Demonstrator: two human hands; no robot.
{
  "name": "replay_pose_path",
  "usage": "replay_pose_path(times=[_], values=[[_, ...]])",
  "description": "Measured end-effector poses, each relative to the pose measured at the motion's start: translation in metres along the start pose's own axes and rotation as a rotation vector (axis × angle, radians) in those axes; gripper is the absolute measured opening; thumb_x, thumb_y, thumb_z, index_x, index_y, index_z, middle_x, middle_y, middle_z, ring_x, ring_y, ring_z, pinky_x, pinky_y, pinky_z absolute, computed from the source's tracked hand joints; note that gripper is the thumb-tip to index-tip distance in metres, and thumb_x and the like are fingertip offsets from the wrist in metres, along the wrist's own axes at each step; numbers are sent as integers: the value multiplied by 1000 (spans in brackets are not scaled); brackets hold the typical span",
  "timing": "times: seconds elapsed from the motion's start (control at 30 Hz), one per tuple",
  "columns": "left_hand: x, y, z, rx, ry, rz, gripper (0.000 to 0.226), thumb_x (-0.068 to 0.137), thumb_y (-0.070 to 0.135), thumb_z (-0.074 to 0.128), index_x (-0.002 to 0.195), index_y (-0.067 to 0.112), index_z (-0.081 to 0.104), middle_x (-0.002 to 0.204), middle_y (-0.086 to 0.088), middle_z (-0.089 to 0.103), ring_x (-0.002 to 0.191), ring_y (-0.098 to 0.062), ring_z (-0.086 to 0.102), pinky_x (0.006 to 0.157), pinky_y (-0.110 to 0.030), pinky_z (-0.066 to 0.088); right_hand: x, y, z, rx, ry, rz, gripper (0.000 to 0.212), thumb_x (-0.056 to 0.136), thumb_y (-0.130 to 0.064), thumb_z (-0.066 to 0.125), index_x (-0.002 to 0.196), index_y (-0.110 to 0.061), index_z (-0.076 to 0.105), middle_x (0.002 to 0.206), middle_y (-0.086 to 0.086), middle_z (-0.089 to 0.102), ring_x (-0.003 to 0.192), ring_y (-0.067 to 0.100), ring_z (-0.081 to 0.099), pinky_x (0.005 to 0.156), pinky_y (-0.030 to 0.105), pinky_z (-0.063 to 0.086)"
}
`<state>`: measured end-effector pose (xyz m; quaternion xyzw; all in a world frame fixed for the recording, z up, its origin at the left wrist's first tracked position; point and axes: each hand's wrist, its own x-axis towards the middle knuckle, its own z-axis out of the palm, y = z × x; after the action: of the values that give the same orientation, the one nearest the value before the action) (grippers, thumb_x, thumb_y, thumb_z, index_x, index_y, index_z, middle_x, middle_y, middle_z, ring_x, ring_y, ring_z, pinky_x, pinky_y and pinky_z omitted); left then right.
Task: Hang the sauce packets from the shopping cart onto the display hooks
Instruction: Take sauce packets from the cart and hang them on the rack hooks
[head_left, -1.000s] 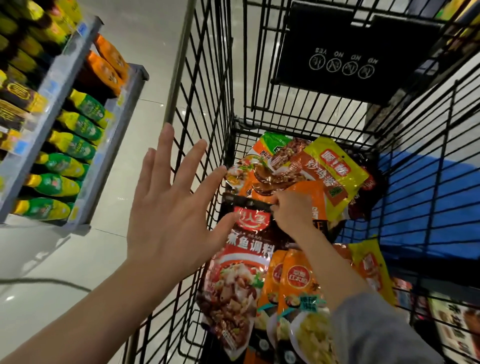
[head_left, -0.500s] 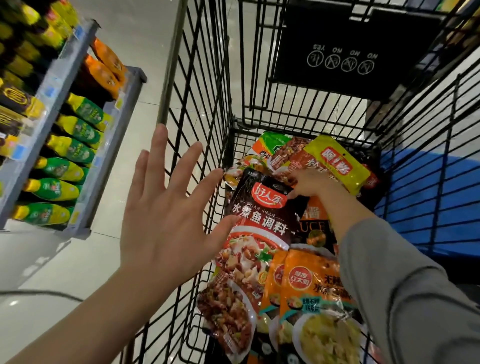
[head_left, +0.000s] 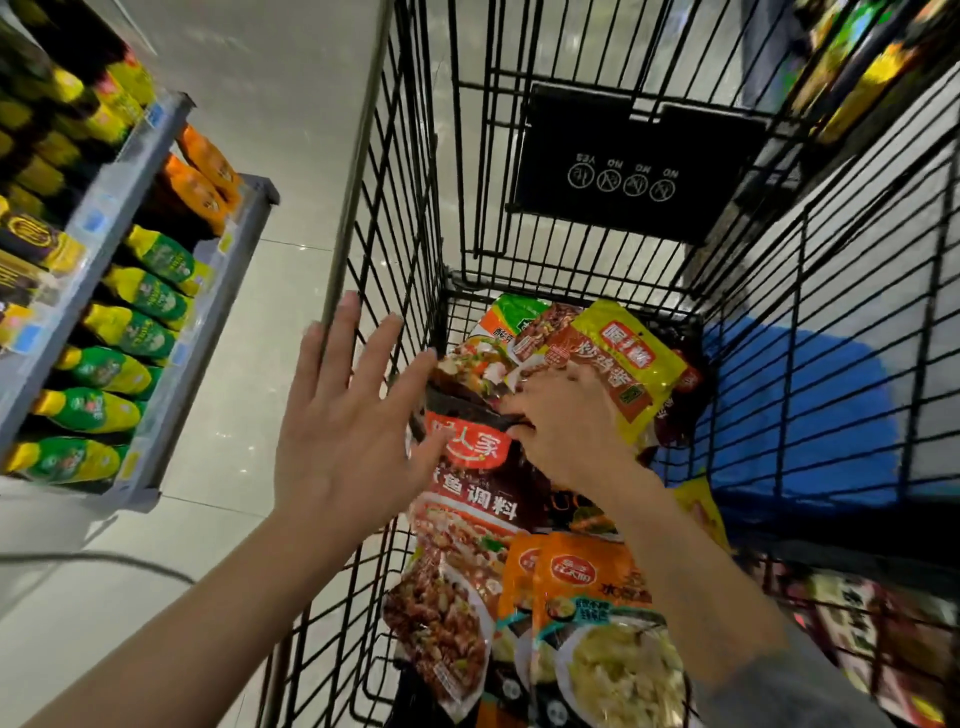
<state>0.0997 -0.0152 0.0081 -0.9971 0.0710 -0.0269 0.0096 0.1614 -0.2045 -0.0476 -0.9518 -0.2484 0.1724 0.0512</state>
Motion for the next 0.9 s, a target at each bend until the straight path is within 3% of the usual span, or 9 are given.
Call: replay_pose_path(times=[0.1,0.17,0.23,0.3,0.37,0.53,0.67,0.77,0.9], values=[[-18,15,19,-70,-2,223,59,82,43,57,136,22,46,142,-10,46,139,-29,26,113,-51,14,-40,-16,-14,28,223,-109,10,81,-26,67,90,-22,68,91,-4,65,93,19,59,99,46,30],[-34,29,32,-150,-9,259,52,85,39,50,134,22,44,130,-7,57,127,-27,45,111,-50,19,-60,-9,-12,99,293,-112,7,71,-18,70,77,-22,69,82,-3,66,85,13,57,90,42,32],[-41,36,40,-242,-3,207,40,86,33,46,124,23,51,114,-4,65,108,-26,60,106,-47,32,-74,4,-6,199,254,-43,13,72,-18,65,82,-20,71,88,-1,68,88,13,53,86,35,28],[-42,40,46,-334,-4,181,36,80,21,58,117,19,56,107,-7,67,95,-29,64,89,-42,49,-82,13,5,293,237,62,12,82,-15,62,90,-17,72,92,1,65,91,20,57,90,33,25],[-40,43,54,-364,-24,144,32,79,18,58,110,12,65,102,-11,68,89,-32,65,76,-39,55,-86,15,15,379,231,162,12,87,-14,61,93,-17,71,92,-1,61,92,20,55,96,34,24],[-23,56,61,-368,-178,100,50,81,38,35,108,12,67,96,-11,66,86,-34,59,75,-41,51,-92,20,20,260,323,176,17,86,-27,65,101,-21,70,106,-4,67,105,17,57,95,33,21],[-19,56,74,-369,-69,74,25,81,11,63,105,6,68,91,-14,65,81,-35,57,68,-39,50,-111,44,29,172,288,442,47,81,-48,65,122,-28,57,125,-5,53,121,19,45,105,44,25],[-16,59,82,-379,-47,83,28,78,5,69,106,6,67,93,-15,65,82,-35,57,71,-41,50,-123,49,34,483,300,542,61,79,-37,72,133,-25,45,134,-1,39,123,20,41,100,38,39],[-15,63,81,-389,-20,88,29,82,11,69,110,6,65,95,-14,65,86,-36,57,75,-43,51,-118,44,27,650,298,466,61,85,-18,67,137,-29,36,137,-7,29,122,9,35,92,18,32]])
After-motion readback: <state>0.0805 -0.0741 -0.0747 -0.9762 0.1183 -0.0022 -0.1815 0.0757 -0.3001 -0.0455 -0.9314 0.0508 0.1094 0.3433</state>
